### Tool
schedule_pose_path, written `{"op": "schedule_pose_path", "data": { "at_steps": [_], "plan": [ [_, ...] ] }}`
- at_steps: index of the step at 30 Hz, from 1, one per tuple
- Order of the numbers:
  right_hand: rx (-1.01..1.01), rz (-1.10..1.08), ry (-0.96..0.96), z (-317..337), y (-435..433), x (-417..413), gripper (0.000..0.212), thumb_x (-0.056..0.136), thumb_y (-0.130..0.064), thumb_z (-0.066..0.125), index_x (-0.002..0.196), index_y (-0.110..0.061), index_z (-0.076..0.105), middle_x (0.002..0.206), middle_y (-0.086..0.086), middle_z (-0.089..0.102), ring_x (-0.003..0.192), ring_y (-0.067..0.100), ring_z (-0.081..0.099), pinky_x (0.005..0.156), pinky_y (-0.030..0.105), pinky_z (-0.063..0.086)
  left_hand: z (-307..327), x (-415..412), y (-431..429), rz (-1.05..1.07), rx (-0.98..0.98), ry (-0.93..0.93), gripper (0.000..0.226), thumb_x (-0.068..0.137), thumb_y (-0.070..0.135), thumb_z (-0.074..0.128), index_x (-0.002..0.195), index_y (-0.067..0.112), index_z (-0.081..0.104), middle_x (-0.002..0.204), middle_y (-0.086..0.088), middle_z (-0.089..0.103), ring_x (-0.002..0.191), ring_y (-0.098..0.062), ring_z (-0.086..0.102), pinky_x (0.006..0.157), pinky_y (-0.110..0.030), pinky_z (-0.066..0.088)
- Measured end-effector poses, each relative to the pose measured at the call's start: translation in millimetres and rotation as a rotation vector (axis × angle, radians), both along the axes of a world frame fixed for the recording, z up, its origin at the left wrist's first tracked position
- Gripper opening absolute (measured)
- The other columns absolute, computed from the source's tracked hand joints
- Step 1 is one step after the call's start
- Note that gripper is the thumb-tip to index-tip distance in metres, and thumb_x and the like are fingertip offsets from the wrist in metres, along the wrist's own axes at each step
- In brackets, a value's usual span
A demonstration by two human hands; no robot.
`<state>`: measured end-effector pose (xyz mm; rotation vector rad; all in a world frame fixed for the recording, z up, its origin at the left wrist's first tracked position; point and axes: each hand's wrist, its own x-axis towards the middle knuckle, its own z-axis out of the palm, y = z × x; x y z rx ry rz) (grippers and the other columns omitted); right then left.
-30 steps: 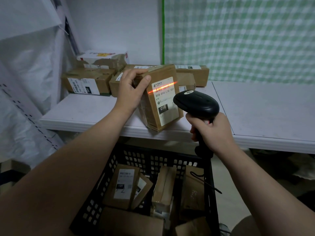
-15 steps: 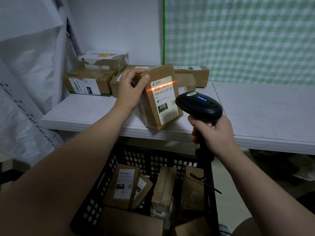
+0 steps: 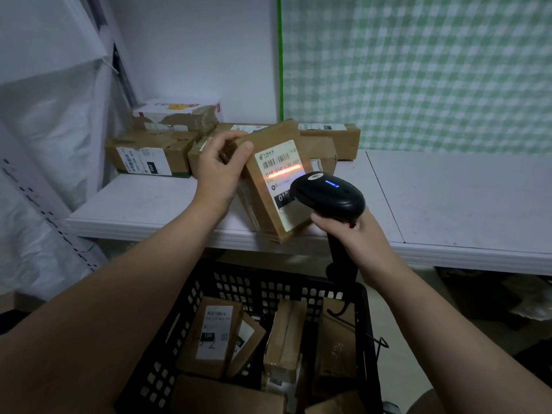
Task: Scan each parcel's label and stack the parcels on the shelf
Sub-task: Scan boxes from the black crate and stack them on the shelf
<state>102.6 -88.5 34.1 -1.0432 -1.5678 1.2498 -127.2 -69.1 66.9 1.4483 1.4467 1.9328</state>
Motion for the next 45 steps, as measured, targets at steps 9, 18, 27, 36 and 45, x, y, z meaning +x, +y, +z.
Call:
{"op": "schedule_pose_path", "data": {
  "at_steps": [9, 18, 27, 36, 45],
  "plan": [
    [-0.225, -0.227, 0.252, -6, -9, 40, 0.028, 0.081, -0.025, 0.073, 0.109, -0.021, 0.067, 0.099, 0.002, 0.075, 0.097, 0.019, 0.07, 0.084, 0.039, 0.056, -20, 77, 19, -0.31, -0.381, -0.048, 0.055, 0.094, 0.044, 0.053, 0.141, 0.025, 0.032, 0.138, -0.002, 0.051, 0.123, -0.017, 0.052, 0.104, -0.04, 0.044],
    [-0.168, -0.508, 0.292, 1, 22, 73, 0.03, 0.083, -0.027, 0.074, 0.111, -0.017, 0.067, 0.103, 0.005, 0.072, 0.1, 0.019, 0.067, 0.087, 0.033, 0.053, -45, 151, 36, -0.446, -0.426, 0.853, 0.072, 0.091, 0.022, 0.064, 0.151, 0.027, 0.025, 0.161, -0.004, -0.005, 0.146, -0.021, 0.014, 0.114, -0.023, 0.018],
    [-0.224, -0.448, 0.379, -7, 91, 85, 0.017, 0.085, -0.028, 0.072, 0.1, -0.02, 0.067, 0.097, 0.0, 0.067, 0.101, 0.02, 0.061, 0.084, 0.035, 0.049, -23, 159, 108, 0.062, -0.25, 1.418, 0.041, 0.099, 0.035, 0.045, 0.139, 0.024, 0.042, 0.133, -0.005, 0.046, 0.119, -0.028, 0.042, 0.092, -0.037, 0.033],
    [-0.259, -0.397, 0.415, -12, 105, 81, 0.016, 0.084, -0.023, 0.074, 0.098, -0.018, 0.069, 0.09, 0.001, 0.067, 0.093, 0.02, 0.063, 0.092, 0.038, 0.052, -30, 149, 137, 0.202, -0.318, 1.417, 0.038, 0.1, 0.032, 0.044, 0.136, 0.022, 0.043, 0.131, -0.006, 0.046, 0.117, -0.029, 0.043, 0.091, -0.037, 0.032],
    [-0.213, -0.283, 0.256, -6, 81, 80, 0.008, 0.087, -0.013, 0.068, 0.086, -0.006, 0.064, 0.067, 0.008, 0.057, 0.055, 0.021, 0.055, 0.057, 0.03, 0.048, -43, 119, 90, 0.119, -0.299, 1.252, 0.048, 0.099, 0.038, 0.044, 0.143, 0.022, 0.04, 0.142, -0.006, 0.043, 0.131, -0.027, 0.033, 0.104, -0.04, 0.026]
  ]
}}
